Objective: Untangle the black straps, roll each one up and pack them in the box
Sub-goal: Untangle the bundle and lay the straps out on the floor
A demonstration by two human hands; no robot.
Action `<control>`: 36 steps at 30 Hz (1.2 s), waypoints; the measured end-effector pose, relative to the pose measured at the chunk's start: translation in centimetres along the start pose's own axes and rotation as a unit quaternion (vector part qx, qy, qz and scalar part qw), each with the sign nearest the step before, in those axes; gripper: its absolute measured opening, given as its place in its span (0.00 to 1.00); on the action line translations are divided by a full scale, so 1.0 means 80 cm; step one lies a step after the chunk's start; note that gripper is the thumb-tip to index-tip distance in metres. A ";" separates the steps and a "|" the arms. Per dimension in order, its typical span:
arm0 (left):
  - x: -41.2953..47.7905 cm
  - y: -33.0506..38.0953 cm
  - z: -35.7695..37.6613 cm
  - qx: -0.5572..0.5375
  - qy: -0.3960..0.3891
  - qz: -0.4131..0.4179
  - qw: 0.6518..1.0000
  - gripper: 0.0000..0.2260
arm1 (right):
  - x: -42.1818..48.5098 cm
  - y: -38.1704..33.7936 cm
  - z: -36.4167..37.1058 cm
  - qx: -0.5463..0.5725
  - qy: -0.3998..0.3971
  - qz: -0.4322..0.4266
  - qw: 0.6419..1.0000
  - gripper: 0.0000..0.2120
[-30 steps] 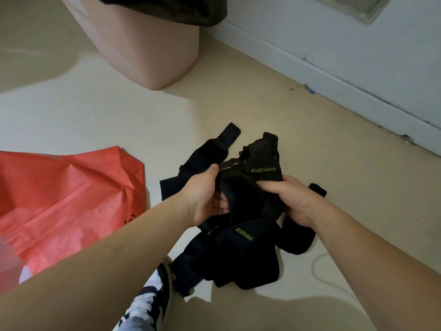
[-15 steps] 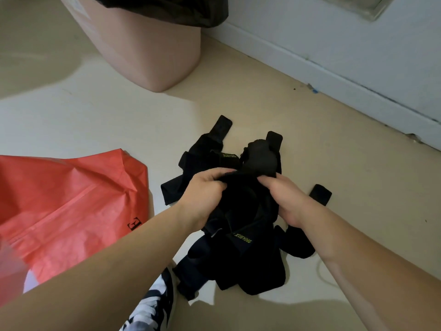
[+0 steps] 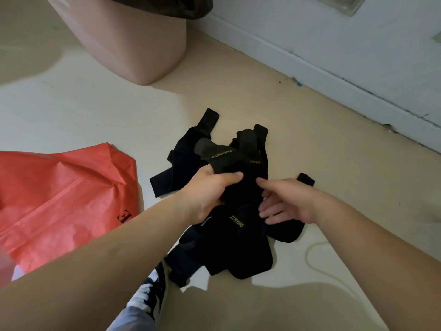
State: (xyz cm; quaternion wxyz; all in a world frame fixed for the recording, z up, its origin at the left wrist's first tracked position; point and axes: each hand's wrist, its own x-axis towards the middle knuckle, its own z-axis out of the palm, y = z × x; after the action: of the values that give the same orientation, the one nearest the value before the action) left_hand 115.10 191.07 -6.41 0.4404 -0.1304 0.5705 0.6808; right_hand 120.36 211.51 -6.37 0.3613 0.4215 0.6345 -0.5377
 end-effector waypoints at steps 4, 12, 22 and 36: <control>-0.001 -0.022 0.011 0.134 0.037 0.020 0.990 0.15 | 0.008 0.006 0.000 0.078 0.012 -0.060 0.995 0.10; 0.016 -0.028 -0.007 0.106 0.058 -0.035 0.992 0.20 | 0.031 0.022 0.009 0.148 -0.021 -0.098 0.984 0.10; -0.019 -0.016 0.012 0.136 -0.045 -0.031 0.989 0.14 | 0.031 0.003 0.021 0.163 -0.054 -0.041 0.984 0.28; -0.096 0.045 0.055 0.350 -0.046 0.108 0.930 0.27 | -0.115 0.027 -0.030 -0.002 -0.096 -0.158 0.983 0.15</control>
State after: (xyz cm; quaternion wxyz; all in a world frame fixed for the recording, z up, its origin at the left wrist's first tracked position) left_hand 118.30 191.68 2.60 0.4080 0.1257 0.7620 0.4869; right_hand 125.91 212.64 1.59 0.3316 0.2618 0.6567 -0.6247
